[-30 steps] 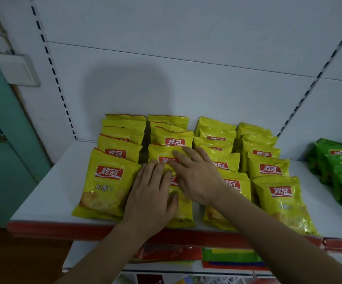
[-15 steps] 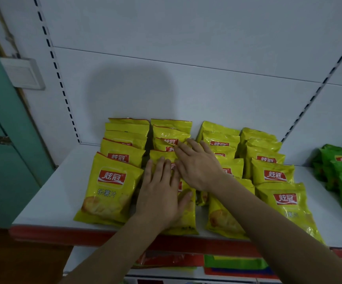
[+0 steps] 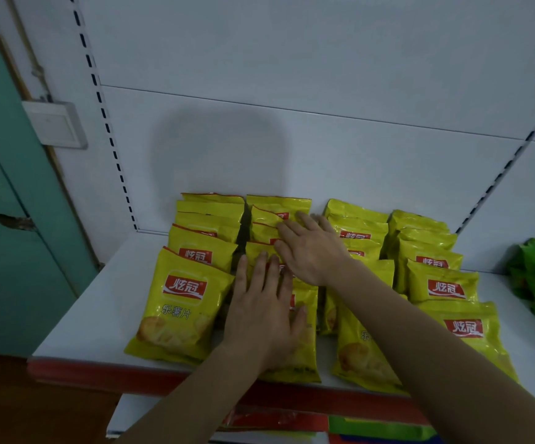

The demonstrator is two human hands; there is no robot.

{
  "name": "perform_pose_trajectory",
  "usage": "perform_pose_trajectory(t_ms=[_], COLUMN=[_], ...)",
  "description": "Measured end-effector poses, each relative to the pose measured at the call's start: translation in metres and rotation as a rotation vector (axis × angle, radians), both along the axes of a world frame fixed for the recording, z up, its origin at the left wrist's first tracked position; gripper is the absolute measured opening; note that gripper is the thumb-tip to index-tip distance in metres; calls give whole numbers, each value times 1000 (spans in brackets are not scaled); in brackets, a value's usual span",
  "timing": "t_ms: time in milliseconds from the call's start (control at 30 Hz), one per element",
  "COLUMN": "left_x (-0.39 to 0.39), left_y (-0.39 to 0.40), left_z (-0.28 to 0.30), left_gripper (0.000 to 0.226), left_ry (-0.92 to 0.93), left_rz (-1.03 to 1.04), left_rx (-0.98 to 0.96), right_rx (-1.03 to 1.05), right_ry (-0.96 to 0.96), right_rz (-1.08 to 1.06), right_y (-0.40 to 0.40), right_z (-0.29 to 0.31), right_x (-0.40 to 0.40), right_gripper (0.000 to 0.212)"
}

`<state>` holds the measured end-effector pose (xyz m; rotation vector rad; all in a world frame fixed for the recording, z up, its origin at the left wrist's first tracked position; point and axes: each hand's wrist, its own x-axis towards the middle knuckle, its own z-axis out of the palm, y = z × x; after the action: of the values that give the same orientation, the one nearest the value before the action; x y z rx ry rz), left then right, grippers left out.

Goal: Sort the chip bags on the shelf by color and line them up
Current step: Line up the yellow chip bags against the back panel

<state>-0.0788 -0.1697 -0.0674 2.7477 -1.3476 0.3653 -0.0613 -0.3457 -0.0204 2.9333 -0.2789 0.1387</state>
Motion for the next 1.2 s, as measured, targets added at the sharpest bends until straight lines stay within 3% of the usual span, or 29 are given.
perform_pose_trajectory(t_ms=[267, 400, 567, 733, 900, 1033, 1200], left_x=[-1, -2, 22, 54, 60, 56, 64], left_y=[-1, 2, 51, 112, 124, 123, 139], left_z=[3, 14, 21, 1, -23, -24, -26], left_gripper=[80, 69, 48, 35, 60, 60, 59], left_ry=[5, -32, -108, -91, -15, -2, 55], left_rz=[18, 20, 68, 176, 189, 211, 87], left_rx=[13, -104, -387, -370, -228, -255, -344], right_rx=[-28, -33, 52, 97, 50, 29, 32], right_ry=[-27, -156, -273, -291, -177, -117, -116], right_rz=[-64, -12, 130, 370, 282, 223, 176], right_y=[-7, -5, 27, 82, 114, 126, 137], right_z=[6, 13, 14, -11, -23, -27, -26], right_x=[9, 3, -2, -3, 7, 12, 2], right_gripper=[86, 81, 64, 49, 59, 62, 62])
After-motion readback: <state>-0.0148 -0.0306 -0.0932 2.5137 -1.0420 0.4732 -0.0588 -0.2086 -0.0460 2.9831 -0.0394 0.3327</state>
